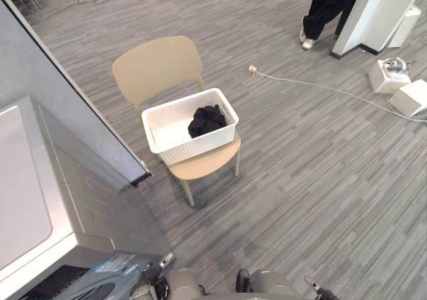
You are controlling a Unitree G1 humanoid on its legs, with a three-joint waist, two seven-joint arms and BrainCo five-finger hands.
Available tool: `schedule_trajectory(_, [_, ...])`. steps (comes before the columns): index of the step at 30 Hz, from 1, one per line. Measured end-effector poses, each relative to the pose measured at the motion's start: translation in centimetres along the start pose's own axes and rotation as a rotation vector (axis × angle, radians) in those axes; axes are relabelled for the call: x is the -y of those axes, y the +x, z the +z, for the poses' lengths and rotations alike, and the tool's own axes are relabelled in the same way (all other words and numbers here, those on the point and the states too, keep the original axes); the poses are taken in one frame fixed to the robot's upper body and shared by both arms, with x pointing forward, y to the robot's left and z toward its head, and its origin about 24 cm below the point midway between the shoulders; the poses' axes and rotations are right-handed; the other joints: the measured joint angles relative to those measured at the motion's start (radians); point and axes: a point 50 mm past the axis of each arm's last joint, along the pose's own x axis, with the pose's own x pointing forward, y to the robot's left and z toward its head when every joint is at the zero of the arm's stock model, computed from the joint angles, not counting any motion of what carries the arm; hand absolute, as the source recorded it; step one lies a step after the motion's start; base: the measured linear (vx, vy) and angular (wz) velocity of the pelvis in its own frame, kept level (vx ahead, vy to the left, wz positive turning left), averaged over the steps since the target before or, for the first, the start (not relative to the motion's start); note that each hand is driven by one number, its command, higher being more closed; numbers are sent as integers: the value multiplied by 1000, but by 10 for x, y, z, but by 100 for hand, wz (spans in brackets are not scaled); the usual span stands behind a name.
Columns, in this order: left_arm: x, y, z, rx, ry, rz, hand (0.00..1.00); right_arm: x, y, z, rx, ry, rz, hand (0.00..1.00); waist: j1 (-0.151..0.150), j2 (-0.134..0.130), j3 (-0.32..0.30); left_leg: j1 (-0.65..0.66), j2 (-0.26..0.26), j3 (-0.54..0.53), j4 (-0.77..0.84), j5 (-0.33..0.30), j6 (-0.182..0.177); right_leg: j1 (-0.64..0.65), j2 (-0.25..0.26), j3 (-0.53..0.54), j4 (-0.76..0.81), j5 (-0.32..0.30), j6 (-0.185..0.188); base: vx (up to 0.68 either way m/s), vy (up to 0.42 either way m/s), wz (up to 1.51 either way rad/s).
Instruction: Pick up the laundry basket with both hands and put the clothes into the washing machine.
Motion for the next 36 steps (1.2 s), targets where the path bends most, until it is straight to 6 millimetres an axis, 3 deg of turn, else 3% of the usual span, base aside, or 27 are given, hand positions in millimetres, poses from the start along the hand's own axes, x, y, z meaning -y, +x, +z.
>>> schedule_trajectory(1, [0,0,-1,-4,-20,2,0,-5,0,2,8,-12,16,0,1,1,0,-5,-17,28,-131,7,1,21,-5,2,-28,-1,8,277,49,7])
schedule_trajectory(2, [1,0,-3,-10,-25,0,0,-8,0,4,13,-13,23,0,9,5,-2,0,-39,44,-277,59,10,41,-12,3,-57,-2,17,233,64,3])
schedule_trajectory(3, [1,-1,-4,-14,-26,-1,0,-9,1,5,14,-13,25,0,21,2,-4,18,-51,52,-317,106,31,52,-20,13,-70,-2,24,332,137,-4])
schedule_trajectory(4, [-1,0,-6,-25,-23,6,0,-11,1,6,20,-29,33,0,30,-9,-19,45,-88,55,-357,111,64,56,-45,28,-83,-10,49,348,141,-5])
schedule_trajectory(6, [-3,-1,-13,-57,-29,14,0,-14,1,13,41,-52,46,0,39,-1,-23,59,-104,64,-333,68,131,54,-66,47,-27,-37,94,395,166,-11])
schedule_trajectory(8, [-4,-2,-18,-78,-40,21,0,-14,0,7,28,-50,49,0,47,-11,-24,128,-117,79,-360,46,132,12,-87,69,160,-50,140,324,142,-10])
schedule_trajectory(10, [-7,-1,-16,-70,-32,26,0,-8,-2,-7,-7,-47,38,0,40,-37,-39,235,-153,49,-429,37,137,-120,-135,65,549,23,300,390,131,30])
schedule_trajectory(11, [-6,-1,-13,-60,-33,24,0,-4,-3,-12,-16,-42,31,0,37,-45,-43,251,-164,29,-435,35,139,-149,-149,60,629,34,313,371,50,82])
schedule_trajectory(13, [5,1,2,-13,-23,-7,0,16,-8,-30,-58,-46,-9,0,-8,-54,-47,309,-181,-87,-450,34,140,-221,-216,14,829,32,309,348,-27,134])
schedule_trajectory(14, [7,2,5,-1,-22,-13,0,21,-9,-34,-68,-43,-21,0,-10,-54,-47,325,-180,-108,-457,34,139,-235,-233,10,839,29,305,306,-73,117])
schedule_trajectory(17, [26,2,17,31,-33,-60,0,42,-17,-54,-121,0,-83,0,-10,-65,-56,365,-166,-209,-464,33,136,-297,-331,28,701,1,249,281,-130,96])
schedule_trajectory(18, [27,2,17,34,-35,-64,0,43,-17,-55,-127,6,-86,0,-10,-64,-56,372,-156,-218,-467,33,124,-297,-331,45,639,1,249,239,-207,77])
schedule_trajectory(20, [30,2,20,42,-37,-72,0,37,-19,-63,-149,17,-72,0,-10,-63,-63,383,-110,-262,-480,23,69,-288,-304,170,341,37,208,238,-320,58])
schedule_trajectory(21, [29,2,20,41,-36,-71,0,33,-19,-65,-156,20,-63,0,-10,-74,-69,382,-102,-273,-478,16,56,-271,-289,216,262,65,204,226,-490,72])
schedule_trajectory(22, [28,2,16,32,-32,-67,0,28,-21,-73,-177,30,-51,0,-14,-93,-78,375,-91,-312,-476,-10,11,-236,-271,323,148,176,216,227,-584,96])
schedule_trajectory(23, [25,3,17,34,-22,-60,0,27,-24,-80,-198,40,-50,0,-15,-120,-93,381,-77,-344,-478,-35,-26,-196,-270,359,130,136,301,145,-432,101])
schedule_trajectory(24, [27,2,16,31,-17,-66,0,26,-23,-80,-198,38,-47,0,-13,-109,-95,383,-58,-358,-477,-42,-39,-174,-263,347,118,103,293,142,-471,85])
schedule_trajectory(26, [37,0,7,3,0,-86,0,28,-18,-63,-150,8,-40,0,-12,-57,-103,395,17,-364,-483,-22,-88,-142,-213,251,120,62,259,90,-429,56])
schedule_trajectory(28, [37,-1,1,-11,-5,-83,0,29,-15,-54,-129,-17,-37,0,-10,-38,-113,411,53,-364,-493,2,-127,-125,-185,216,150,36,229,21,-283,42])
schedule_trajectory(33, [15,-3,-15,-53,-50,-19,0,19,-10,-39,-93,-21,-9,0,-12,-18,-123,357,133,-422,-470,45,-180,-113,-125,120,153,1,185,-70,-214,48])
schedule_trajectory(36, [4,-5,-22,-69,-68,10,0,19,-10,-40,-94,3,-12,0,-9,-24,-121,297,130,-425,-409,82,-162,-86,-123,79,113,12,169,-60,-99,60])
